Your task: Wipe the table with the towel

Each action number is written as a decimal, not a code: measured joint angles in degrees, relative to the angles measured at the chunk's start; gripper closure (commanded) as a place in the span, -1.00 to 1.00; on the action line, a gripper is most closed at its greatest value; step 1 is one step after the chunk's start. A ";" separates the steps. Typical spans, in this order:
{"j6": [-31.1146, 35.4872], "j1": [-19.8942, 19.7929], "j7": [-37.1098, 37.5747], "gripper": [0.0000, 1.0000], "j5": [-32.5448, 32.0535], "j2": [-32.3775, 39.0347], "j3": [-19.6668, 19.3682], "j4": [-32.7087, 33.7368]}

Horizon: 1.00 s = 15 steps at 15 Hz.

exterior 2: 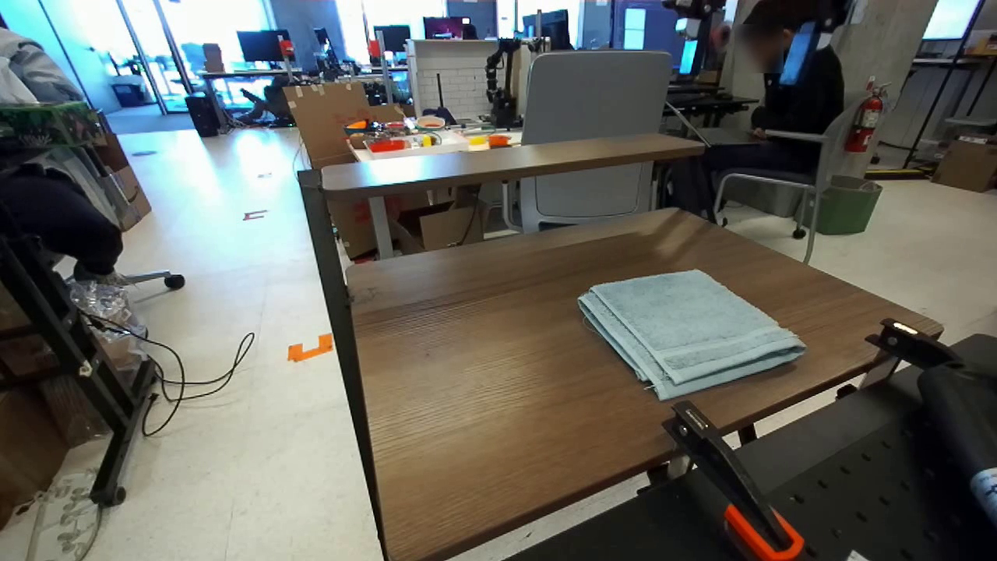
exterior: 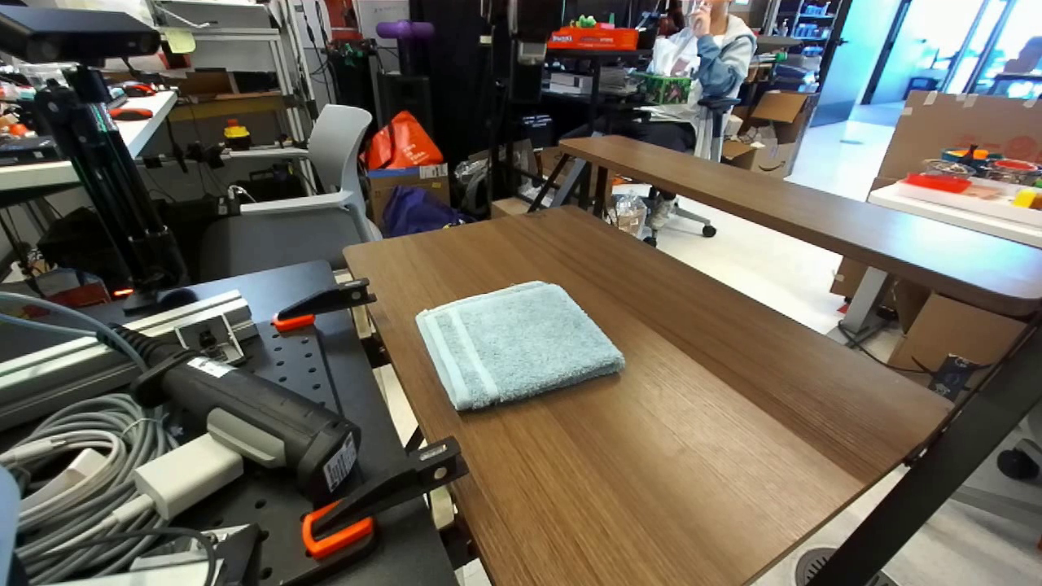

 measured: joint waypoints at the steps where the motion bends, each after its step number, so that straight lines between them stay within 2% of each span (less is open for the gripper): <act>1: 0.00 0.14 0.98 -1.00 -0.09 0.88 0.01 0.11; 4: 0.39 0.56 6.48 -1.00 -2.05 6.91 0.18 1.66; 8: 2.67 1.23 14.64 -1.00 -5.99 18.70 -0.68 5.47; 11: 3.57 2.05 15.65 -1.00 -6.37 27.53 -2.65 8.57; 15: 7.48 2.74 14.99 -1.00 -6.36 35.29 -4.10 10.58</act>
